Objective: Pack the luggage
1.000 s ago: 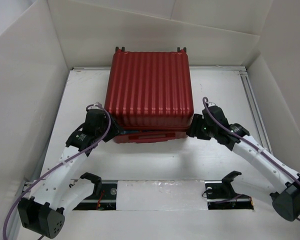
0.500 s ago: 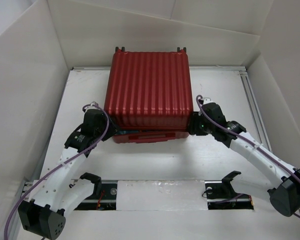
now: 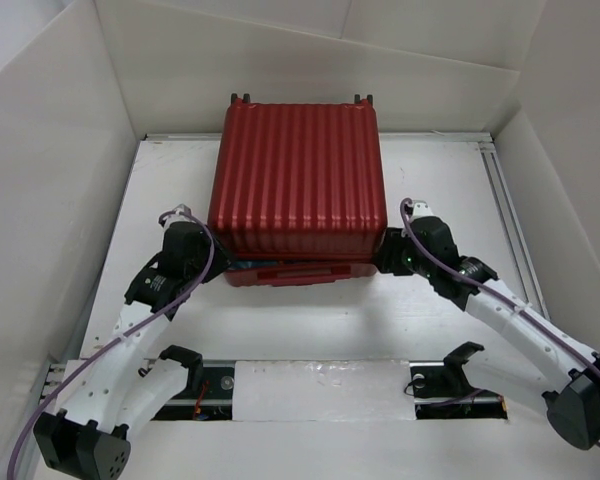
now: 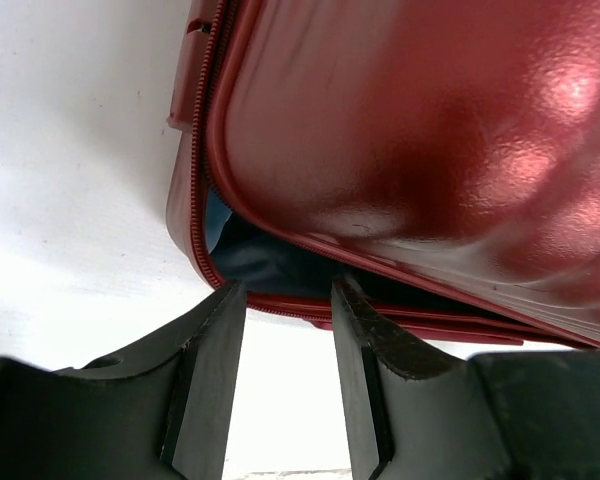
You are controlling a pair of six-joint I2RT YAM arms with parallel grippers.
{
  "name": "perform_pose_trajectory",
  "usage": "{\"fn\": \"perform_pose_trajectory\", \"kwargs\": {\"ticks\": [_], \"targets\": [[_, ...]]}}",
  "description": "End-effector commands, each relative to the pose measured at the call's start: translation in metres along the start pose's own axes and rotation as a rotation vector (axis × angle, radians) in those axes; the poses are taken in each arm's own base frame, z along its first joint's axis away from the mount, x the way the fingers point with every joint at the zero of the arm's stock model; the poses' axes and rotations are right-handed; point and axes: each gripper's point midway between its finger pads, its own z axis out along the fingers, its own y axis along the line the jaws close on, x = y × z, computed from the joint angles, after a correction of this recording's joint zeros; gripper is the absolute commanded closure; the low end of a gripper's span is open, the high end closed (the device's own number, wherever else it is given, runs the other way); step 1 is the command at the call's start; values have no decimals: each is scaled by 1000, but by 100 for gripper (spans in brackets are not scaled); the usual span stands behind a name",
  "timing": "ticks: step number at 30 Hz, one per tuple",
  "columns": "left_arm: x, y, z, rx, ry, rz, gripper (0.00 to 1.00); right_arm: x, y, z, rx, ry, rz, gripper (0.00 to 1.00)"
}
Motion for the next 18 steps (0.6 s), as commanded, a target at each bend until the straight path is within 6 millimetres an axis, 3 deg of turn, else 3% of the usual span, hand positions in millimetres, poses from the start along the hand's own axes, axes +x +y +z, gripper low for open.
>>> {"fn": "perform_pose_trajectory", "kwargs": {"ticks": [1, 4, 8, 10, 12, 17, 18], "targets": [[-9, -7, -1, 34, -36, 3, 64, -27, 7, 9, -4, -103, 26, 52], [-13, -14, -4, 67, -52, 0, 64, -34, 13, 14, -29, -130, 27, 52], [-13, -19, -12, 112, -67, -3, 64, -29, 24, 16, -69, -107, 5, 60], [-12, -20, -14, 135, -70, 6, 64, -20, 17, 15, -57, -129, 18, 60], [-12, -26, -16, 184, -86, 5, 64, -29, 20, 6, -84, -207, 37, 64], [-9, -24, -12, 223, -123, 1, 64, -12, 16, 10, -107, -202, 46, 65], [-13, -25, -14, 242, -155, -12, 64, -20, 20, 6, -127, -234, 61, 65]]}}
